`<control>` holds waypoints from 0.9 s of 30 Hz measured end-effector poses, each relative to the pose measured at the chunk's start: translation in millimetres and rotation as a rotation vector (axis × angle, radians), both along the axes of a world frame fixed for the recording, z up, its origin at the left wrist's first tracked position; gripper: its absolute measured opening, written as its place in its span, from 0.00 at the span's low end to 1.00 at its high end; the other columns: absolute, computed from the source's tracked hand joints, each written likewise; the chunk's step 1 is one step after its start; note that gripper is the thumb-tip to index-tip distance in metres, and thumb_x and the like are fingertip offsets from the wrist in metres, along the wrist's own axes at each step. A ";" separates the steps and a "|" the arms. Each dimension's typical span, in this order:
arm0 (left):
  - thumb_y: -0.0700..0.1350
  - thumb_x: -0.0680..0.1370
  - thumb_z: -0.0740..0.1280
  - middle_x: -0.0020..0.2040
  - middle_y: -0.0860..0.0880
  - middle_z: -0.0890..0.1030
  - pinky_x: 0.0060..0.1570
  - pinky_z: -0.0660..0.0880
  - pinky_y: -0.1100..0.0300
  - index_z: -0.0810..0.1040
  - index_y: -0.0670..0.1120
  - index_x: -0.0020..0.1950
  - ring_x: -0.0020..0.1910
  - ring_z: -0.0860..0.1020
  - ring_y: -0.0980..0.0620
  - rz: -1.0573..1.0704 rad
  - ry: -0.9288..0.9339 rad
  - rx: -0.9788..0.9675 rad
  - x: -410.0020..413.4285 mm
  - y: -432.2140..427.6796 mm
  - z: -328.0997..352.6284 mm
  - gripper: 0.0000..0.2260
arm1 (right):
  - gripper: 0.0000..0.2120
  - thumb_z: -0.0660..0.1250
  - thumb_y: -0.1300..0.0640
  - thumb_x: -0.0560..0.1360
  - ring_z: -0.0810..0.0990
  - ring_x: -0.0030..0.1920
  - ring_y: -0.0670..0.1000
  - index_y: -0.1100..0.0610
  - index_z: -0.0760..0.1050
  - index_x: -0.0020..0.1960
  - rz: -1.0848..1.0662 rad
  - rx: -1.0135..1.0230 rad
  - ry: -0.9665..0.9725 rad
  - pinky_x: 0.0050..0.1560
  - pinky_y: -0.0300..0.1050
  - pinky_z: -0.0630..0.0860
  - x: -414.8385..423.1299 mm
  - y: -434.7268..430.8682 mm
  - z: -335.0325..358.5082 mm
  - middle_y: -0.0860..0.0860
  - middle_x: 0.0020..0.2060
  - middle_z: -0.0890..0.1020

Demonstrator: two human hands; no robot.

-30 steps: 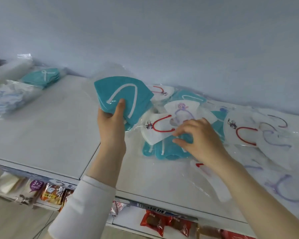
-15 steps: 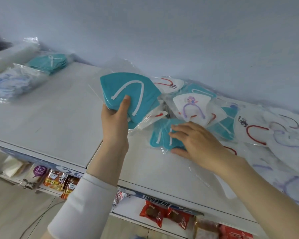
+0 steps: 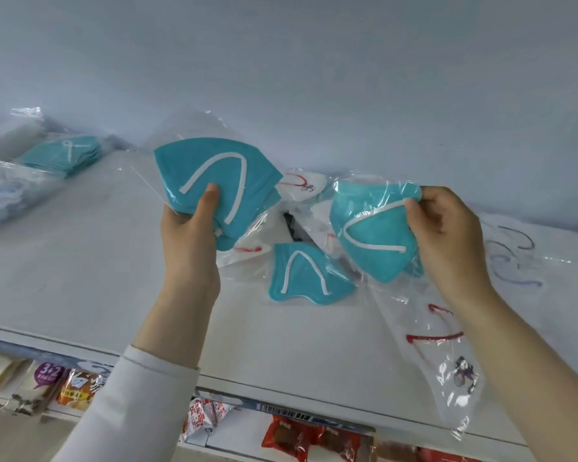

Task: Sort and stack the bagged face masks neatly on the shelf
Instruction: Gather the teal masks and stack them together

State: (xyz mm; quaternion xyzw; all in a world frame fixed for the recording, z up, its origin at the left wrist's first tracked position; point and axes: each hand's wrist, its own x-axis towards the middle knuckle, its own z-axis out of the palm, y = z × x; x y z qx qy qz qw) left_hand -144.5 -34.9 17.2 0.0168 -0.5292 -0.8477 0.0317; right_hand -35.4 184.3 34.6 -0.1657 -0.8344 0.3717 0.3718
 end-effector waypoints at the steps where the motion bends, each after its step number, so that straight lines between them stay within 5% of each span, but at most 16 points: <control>1: 0.43 0.78 0.66 0.53 0.52 0.82 0.51 0.78 0.59 0.75 0.47 0.59 0.54 0.81 0.51 -0.020 0.000 -0.015 1.0 3.9 -2.2 0.09 | 0.04 0.63 0.58 0.77 0.78 0.42 0.48 0.55 0.74 0.51 -0.043 -0.127 0.001 0.46 0.40 0.75 0.0 6.4 1.3 0.50 0.44 0.80; 4: 0.45 0.78 0.66 0.53 0.52 0.82 0.51 0.78 0.58 0.75 0.47 0.60 0.53 0.81 0.51 -0.091 -0.020 -0.057 7.2 18.0 -9.8 0.10 | 0.05 0.62 0.62 0.77 0.80 0.40 0.49 0.57 0.73 0.52 -0.071 -0.614 0.127 0.40 0.42 0.78 0.6 13.6 6.1 0.52 0.44 0.80; 7: 0.44 0.78 0.66 0.50 0.53 0.82 0.42 0.78 0.65 0.76 0.47 0.58 0.47 0.82 0.56 -0.168 -0.037 -0.095 17.6 34.2 -19.4 0.09 | 0.07 0.59 0.68 0.76 0.79 0.33 0.48 0.59 0.72 0.42 -0.037 -1.074 0.298 0.33 0.39 0.78 2.3 14.8 9.7 0.50 0.31 0.81; 11: 0.43 0.78 0.66 0.46 0.53 0.84 0.35 0.78 0.66 0.77 0.47 0.55 0.40 0.83 0.57 -0.296 -0.060 -0.104 30.9 50.8 -26.7 0.07 | 0.09 0.57 0.70 0.76 0.82 0.30 0.49 0.62 0.73 0.41 0.086 -1.400 0.379 0.32 0.40 0.80 4.8 10.0 2.6 0.53 0.30 0.82; 16: 0.43 0.77 0.66 0.48 0.52 0.85 0.41 0.80 0.60 0.77 0.46 0.58 0.45 0.84 0.52 -0.402 -0.029 -0.086 46.9 64.6 -23.6 0.09 | 0.13 0.57 0.71 0.76 0.84 0.38 0.47 0.56 0.74 0.48 0.159 -1.304 0.380 0.39 0.38 0.81 4.5 -4.6 -11.5 0.50 0.37 0.84; 21: 0.45 0.77 0.65 0.49 0.54 0.85 0.42 0.79 0.63 0.75 0.47 0.60 0.47 0.83 0.55 -0.446 0.052 -0.058 58.9 68.8 -20.0 0.12 | 0.04 0.66 0.61 0.75 0.78 0.42 0.49 0.55 0.74 0.42 -0.085 -1.076 0.212 0.42 0.40 0.78 -2.3 -19.0 -24.9 0.52 0.40 0.79; 27: 0.53 0.70 0.67 0.49 0.54 0.84 0.43 0.78 0.64 0.75 0.49 0.57 0.48 0.83 0.56 -0.388 0.119 -0.034 60.2 65.3 -18.8 0.18 | 0.07 0.68 0.60 0.74 0.75 0.36 0.45 0.53 0.74 0.38 -0.071 -0.997 0.112 0.42 0.40 0.72 -5.4 -43.6 -24.8 0.47 0.35 0.78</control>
